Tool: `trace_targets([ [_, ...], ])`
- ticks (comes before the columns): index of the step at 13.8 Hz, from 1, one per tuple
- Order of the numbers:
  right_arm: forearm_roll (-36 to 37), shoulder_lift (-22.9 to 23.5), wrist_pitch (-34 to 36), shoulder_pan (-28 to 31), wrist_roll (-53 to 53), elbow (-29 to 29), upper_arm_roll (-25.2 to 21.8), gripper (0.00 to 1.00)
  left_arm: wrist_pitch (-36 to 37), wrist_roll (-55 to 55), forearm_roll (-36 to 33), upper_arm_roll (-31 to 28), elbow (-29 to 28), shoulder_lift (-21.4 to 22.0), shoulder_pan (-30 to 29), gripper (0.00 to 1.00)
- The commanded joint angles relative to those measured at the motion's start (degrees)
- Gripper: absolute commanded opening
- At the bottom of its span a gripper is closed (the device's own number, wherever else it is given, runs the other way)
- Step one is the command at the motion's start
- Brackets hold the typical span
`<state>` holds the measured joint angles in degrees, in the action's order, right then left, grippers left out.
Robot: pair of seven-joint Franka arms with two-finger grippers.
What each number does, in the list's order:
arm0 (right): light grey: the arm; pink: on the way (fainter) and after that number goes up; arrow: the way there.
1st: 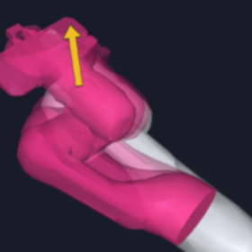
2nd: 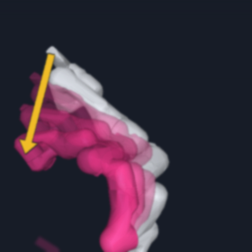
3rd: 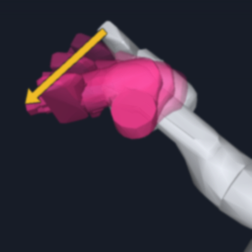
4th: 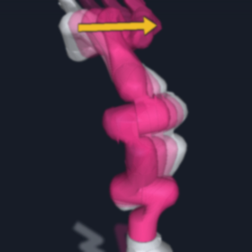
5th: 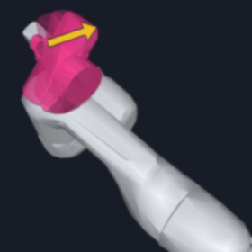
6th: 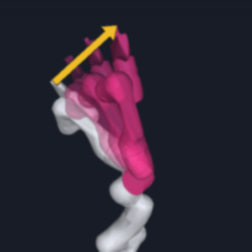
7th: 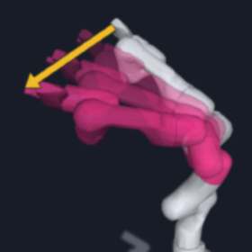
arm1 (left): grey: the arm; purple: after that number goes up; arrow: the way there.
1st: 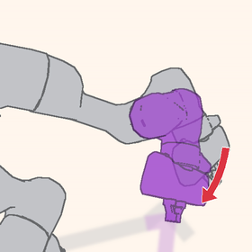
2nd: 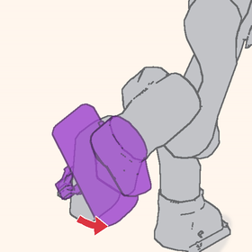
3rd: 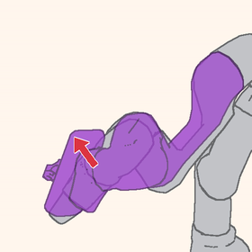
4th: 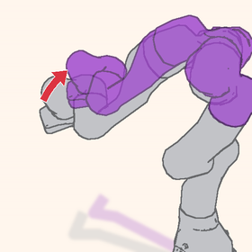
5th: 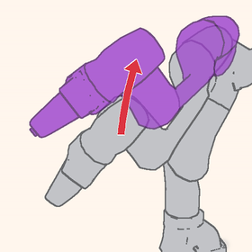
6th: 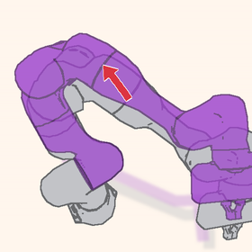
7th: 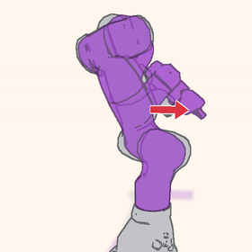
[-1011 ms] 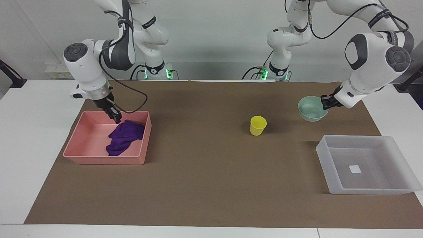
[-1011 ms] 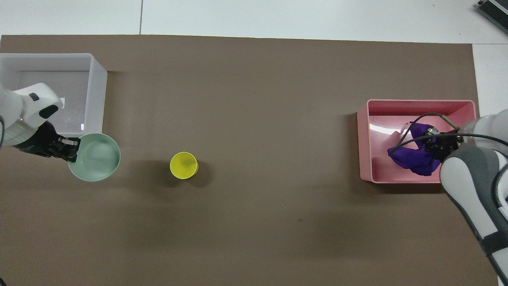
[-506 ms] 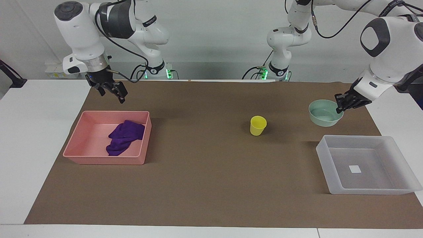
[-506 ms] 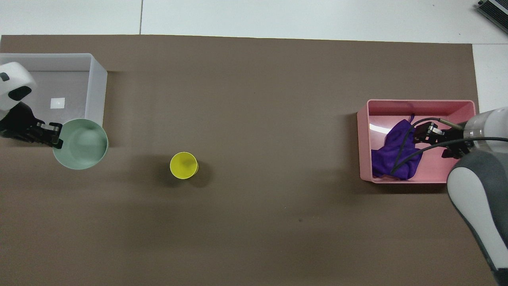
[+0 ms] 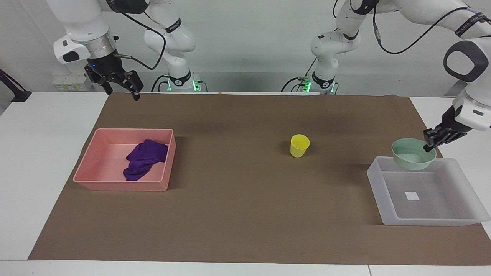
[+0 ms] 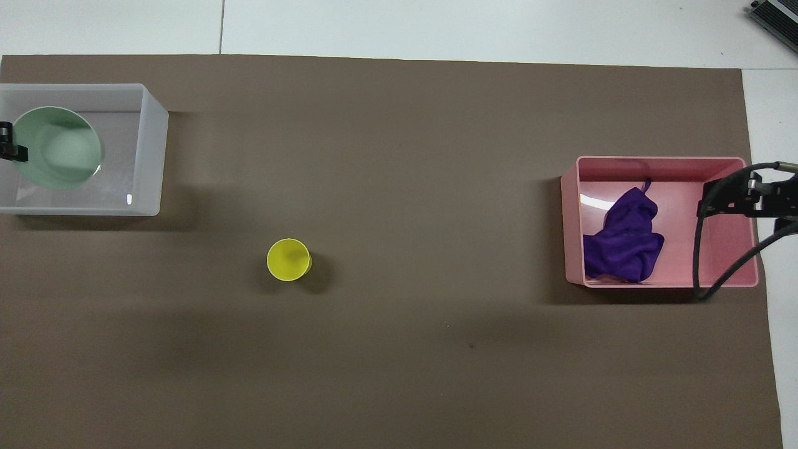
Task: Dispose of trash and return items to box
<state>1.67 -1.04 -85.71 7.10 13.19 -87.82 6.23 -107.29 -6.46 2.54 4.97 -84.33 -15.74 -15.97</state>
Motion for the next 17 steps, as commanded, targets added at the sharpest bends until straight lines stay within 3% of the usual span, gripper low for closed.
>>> trace_targets([
  [1,-0.7,1.6,1.2,0.3,-1.4,1.8,0.4,1.00,-4.1,-0.5,1.1,0.5,2.1,-3.9,-1.8,0.00],
  [3,-0.7,1.6,1.1,0.4,-1.4,1.8,0.4,1.00,-10.5,0.2,1.0,0.5,3.7,-6.9,-1.9,0.00],
  [6,-0.8,1.6,1.0,0.5,-1.5,1.6,0.4,1.00,-12.7,0.3,0.7,0.4,4.0,-8.8,-2.6,0.00],
  [11,-0.9,1.0,1.1,0.7,-2.7,0.4,0.3,1.00,-12.3,-0.4,0.5,0.4,3.5,-13.3,-3.5,0.00],
  [17,-0.8,1.0,1.0,0.9,-2.7,0.1,0.3,1.00,-8.3,-2.7,0.4,0.4,1.8,-13.4,-5.0,0.00],
])
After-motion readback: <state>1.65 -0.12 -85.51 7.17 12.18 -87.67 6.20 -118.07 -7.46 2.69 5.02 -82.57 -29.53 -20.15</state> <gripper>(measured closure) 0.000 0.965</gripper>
